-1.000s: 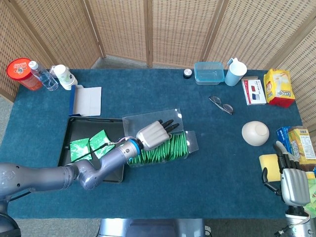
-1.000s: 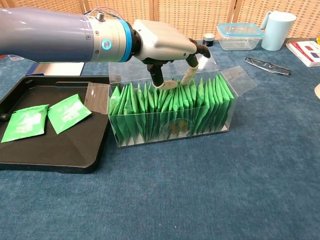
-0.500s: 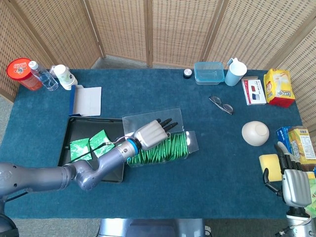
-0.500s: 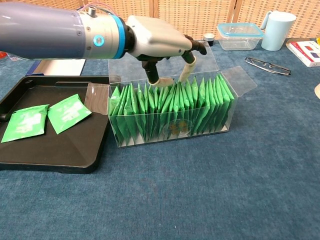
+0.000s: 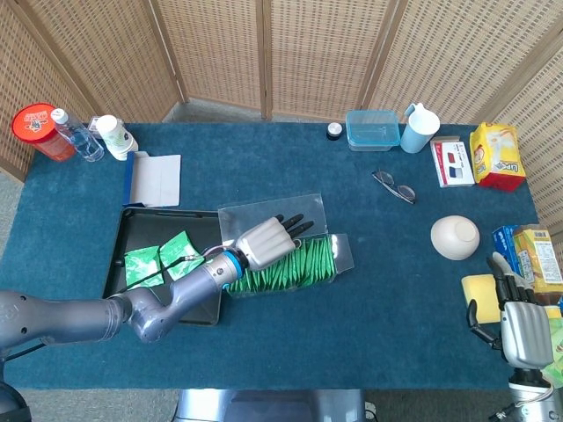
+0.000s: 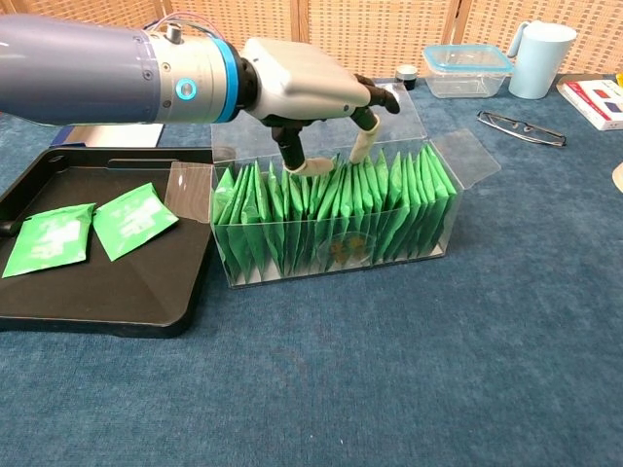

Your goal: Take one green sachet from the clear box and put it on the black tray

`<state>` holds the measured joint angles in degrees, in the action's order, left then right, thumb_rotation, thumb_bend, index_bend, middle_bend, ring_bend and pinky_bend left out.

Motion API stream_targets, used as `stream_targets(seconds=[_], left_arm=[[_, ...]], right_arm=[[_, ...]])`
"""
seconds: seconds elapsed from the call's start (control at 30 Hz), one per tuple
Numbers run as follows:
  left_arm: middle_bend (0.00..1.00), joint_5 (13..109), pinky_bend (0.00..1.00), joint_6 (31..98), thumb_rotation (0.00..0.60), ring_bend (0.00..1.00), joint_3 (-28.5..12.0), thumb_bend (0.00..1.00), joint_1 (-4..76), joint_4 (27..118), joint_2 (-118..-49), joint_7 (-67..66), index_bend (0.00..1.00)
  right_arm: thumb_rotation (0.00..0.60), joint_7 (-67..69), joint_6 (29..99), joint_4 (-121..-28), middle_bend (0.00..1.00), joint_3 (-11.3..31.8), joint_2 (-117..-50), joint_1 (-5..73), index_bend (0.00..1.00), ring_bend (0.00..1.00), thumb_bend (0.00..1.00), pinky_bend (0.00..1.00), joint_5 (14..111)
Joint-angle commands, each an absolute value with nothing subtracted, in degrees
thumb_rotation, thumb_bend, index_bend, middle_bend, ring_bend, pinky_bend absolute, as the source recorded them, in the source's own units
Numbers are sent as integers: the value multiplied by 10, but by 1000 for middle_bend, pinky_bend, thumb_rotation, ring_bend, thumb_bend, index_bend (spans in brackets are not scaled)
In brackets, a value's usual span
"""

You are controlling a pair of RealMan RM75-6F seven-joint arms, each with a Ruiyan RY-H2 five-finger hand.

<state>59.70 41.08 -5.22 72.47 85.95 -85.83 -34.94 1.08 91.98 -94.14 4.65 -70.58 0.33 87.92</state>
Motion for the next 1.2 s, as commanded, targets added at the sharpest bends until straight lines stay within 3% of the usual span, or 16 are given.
stream_targets(seconds=[0.03, 0.47, 0.8, 1.2], left_arm=[[29, 594, 276, 411, 599, 0, -54, 434, 727, 857, -862, -352, 339], [29, 576, 276, 408, 564, 0, -46, 433, 733, 854, -867, -365, 352], [172, 601, 276, 426, 599, 49, -53, 433, 729, 838, -884, -351, 561], [175, 603, 276, 418, 597, 57, -50, 433, 727, 837, -879, -349, 540]], right_arm=[[248, 11, 920, -942, 90, 46, -706, 3, 0, 166, 583, 194, 879], [248, 17, 920, -936, 90, 48, -709, 2, 0, 166, 583, 194, 878], [249, 18, 922, -935, 90, 48, -709, 0, 0, 166, 583, 195, 875], [248, 20, 922, -932, 90, 49, -711, 0, 0, 166, 583, 194, 877]])
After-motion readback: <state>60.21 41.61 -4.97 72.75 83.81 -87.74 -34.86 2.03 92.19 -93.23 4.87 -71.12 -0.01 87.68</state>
